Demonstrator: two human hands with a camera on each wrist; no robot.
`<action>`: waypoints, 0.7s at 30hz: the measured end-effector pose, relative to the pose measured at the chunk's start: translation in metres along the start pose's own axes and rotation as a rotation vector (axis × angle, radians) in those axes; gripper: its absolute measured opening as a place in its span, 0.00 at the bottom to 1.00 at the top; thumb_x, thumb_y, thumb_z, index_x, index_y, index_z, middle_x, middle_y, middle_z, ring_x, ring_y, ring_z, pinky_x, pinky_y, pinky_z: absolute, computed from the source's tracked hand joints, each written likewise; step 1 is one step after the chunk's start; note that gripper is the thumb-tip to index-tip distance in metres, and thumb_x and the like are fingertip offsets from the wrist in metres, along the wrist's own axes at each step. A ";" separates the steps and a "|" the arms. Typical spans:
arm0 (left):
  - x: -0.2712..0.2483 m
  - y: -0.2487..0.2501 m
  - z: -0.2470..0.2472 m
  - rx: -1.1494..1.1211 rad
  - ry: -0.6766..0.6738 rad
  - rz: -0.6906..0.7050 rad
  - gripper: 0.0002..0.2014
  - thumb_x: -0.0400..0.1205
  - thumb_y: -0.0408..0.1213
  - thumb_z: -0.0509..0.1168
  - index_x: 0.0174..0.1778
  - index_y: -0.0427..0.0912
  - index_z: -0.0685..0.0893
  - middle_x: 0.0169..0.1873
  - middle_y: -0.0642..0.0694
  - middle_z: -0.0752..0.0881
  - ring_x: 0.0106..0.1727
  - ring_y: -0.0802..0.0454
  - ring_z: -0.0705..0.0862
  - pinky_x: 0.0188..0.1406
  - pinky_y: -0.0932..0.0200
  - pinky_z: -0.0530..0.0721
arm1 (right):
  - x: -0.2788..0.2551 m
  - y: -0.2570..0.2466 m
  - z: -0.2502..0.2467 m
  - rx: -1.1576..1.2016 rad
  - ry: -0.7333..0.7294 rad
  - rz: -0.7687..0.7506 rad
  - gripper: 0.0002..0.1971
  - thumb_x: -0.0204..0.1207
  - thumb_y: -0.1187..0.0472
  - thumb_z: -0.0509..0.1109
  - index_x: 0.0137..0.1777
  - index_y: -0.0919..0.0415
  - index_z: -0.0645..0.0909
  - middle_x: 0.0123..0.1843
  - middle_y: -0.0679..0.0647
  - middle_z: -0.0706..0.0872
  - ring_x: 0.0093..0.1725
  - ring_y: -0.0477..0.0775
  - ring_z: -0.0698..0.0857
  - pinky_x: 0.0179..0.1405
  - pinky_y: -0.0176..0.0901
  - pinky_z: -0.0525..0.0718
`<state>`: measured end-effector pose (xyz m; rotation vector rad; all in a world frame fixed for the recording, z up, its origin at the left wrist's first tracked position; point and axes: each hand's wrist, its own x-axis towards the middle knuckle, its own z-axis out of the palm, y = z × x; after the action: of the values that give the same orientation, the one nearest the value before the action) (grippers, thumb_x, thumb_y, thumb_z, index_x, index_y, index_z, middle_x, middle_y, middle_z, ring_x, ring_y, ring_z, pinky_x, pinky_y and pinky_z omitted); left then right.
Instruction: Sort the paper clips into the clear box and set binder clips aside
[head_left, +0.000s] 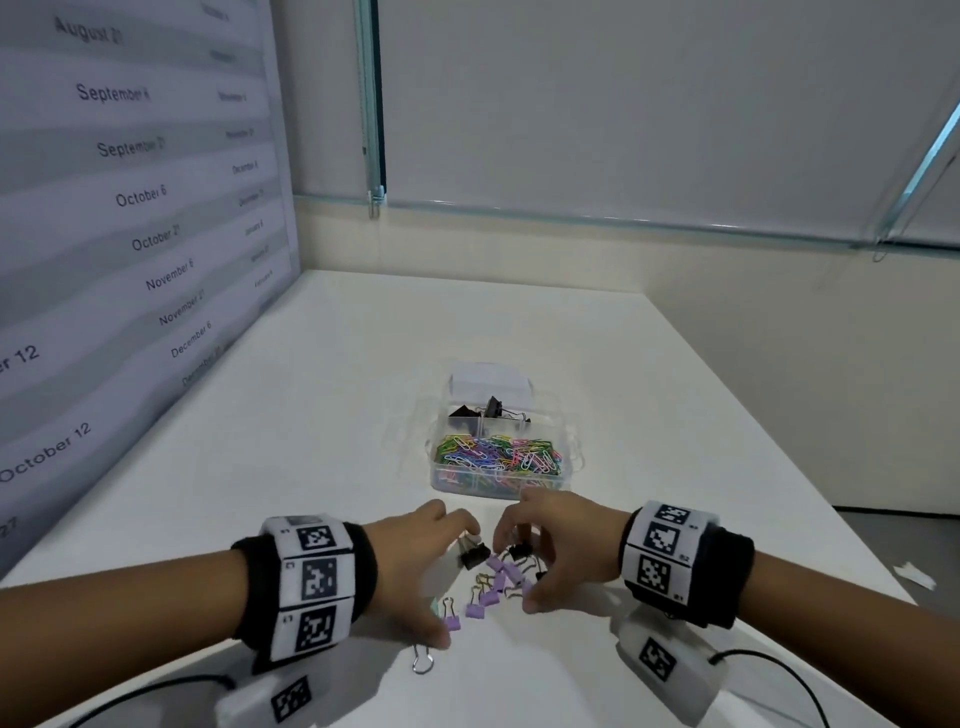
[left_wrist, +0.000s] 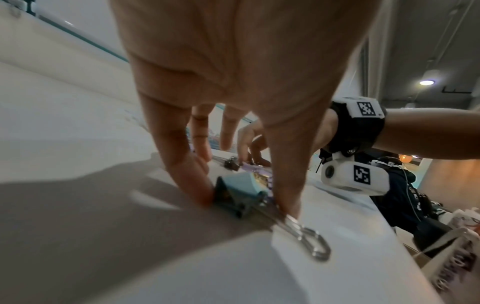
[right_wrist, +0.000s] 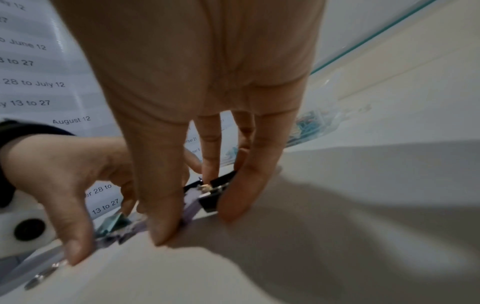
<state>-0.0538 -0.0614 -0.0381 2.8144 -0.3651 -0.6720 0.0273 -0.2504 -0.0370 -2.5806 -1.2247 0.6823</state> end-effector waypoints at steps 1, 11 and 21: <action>0.004 0.000 0.002 -0.018 0.020 -0.007 0.41 0.67 0.52 0.76 0.73 0.53 0.60 0.61 0.49 0.69 0.52 0.50 0.77 0.54 0.56 0.78 | 0.001 -0.001 0.000 0.006 -0.002 -0.017 0.24 0.62 0.55 0.81 0.59 0.52 0.80 0.48 0.46 0.73 0.39 0.41 0.73 0.38 0.32 0.73; 0.032 0.007 0.001 0.004 0.055 0.019 0.19 0.76 0.44 0.67 0.62 0.47 0.74 0.54 0.43 0.70 0.58 0.39 0.79 0.58 0.48 0.80 | 0.006 -0.009 0.002 -0.017 -0.004 0.034 0.09 0.60 0.66 0.75 0.41 0.59 0.81 0.43 0.57 0.81 0.39 0.52 0.76 0.31 0.38 0.71; 0.034 0.005 -0.012 0.037 0.104 0.093 0.13 0.78 0.25 0.56 0.50 0.36 0.85 0.48 0.44 0.75 0.55 0.45 0.80 0.50 0.61 0.73 | 0.002 0.002 -0.007 -0.065 0.058 0.109 0.15 0.63 0.70 0.67 0.25 0.50 0.70 0.36 0.51 0.83 0.36 0.50 0.78 0.35 0.37 0.76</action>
<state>-0.0199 -0.0742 -0.0404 2.8328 -0.4899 -0.5027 0.0331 -0.2499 -0.0325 -2.7164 -1.1136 0.5933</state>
